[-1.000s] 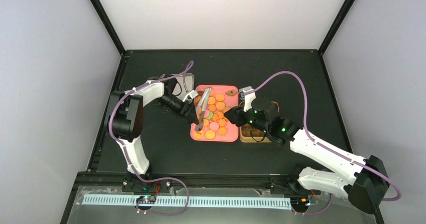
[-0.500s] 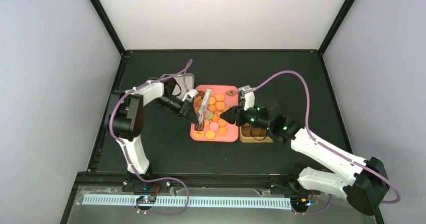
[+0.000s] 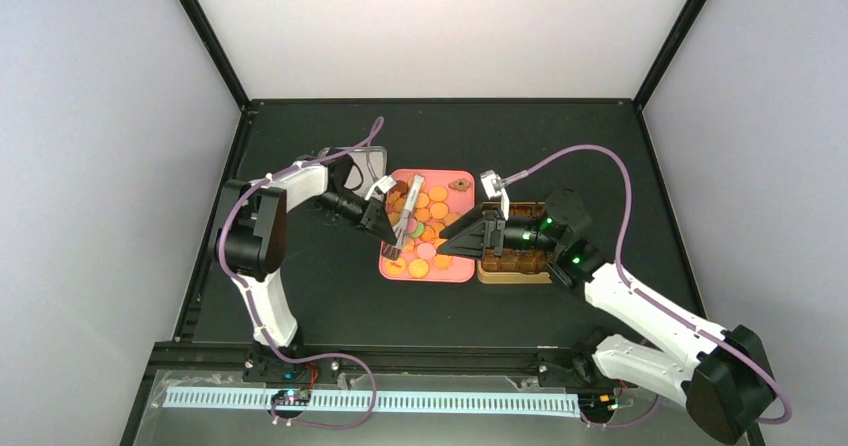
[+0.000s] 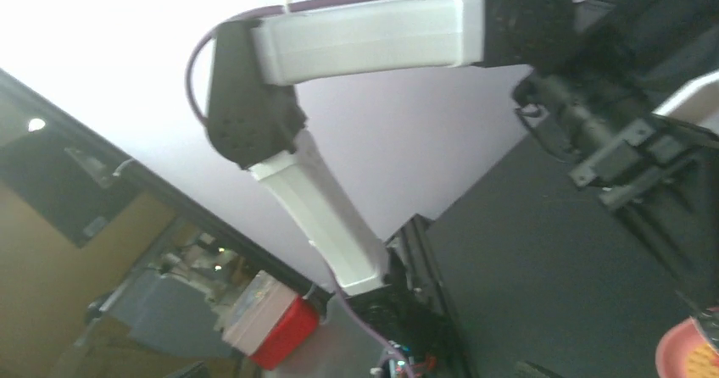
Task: Pack the cookies
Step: Pick up the clamp from the plate, then put down the clamp on the plate.
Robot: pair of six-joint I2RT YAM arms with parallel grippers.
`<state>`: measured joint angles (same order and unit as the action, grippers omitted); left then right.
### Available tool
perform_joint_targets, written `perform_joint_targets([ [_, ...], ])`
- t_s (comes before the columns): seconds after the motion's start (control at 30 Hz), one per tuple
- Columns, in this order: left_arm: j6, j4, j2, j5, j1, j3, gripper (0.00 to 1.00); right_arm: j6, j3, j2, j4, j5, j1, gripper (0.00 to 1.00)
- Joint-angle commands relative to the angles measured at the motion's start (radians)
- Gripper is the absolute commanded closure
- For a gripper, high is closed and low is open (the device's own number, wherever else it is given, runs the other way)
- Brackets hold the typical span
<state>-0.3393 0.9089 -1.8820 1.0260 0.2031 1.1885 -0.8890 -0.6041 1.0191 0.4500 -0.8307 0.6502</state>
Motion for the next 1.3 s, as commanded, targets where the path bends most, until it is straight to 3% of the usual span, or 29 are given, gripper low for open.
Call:
perform_joint_targets([
  [0.0, 0.000, -0.046, -0.002, 0.019, 0.022, 0.007, 0.83, -0.069, -0.068, -0.044, -0.024, -0.041, -0.004, 0.03],
  [0.1, -0.009, -0.057, 0.010, 0.006, 0.034, -0.004, 0.88, -0.105, -0.126, -0.047, -0.212, 0.054, -0.004, 0.02],
  [0.23, -0.017, -0.082, 0.025, -0.014, 0.045, -0.021, 0.98, -0.268, -0.060, -0.086, -0.117, 0.090, -0.003, 0.01],
  [0.7, -0.030, -0.100, 0.071, -0.053, 0.106, -0.037, 0.98, -0.529, -0.048, -0.126, 0.010, 0.123, -0.004, 0.00],
  [0.9, -0.025, -0.119, 0.073, -0.097, 0.134, -0.045, 0.89, -0.499, -0.058, -0.143, -0.069, 0.153, -0.005, 0.00],
  [1.13, -0.026, -0.129, 0.072, -0.153, 0.165, -0.041, 0.69, -0.458, -0.064, -0.141, -0.116, 0.150, -0.005, 0.00],
  [1.27, -0.036, -0.137, 0.094, -0.234, 0.201, -0.045, 0.67, -0.377, -0.099, -0.142, -0.220, 0.158, -0.005, 0.00],
])
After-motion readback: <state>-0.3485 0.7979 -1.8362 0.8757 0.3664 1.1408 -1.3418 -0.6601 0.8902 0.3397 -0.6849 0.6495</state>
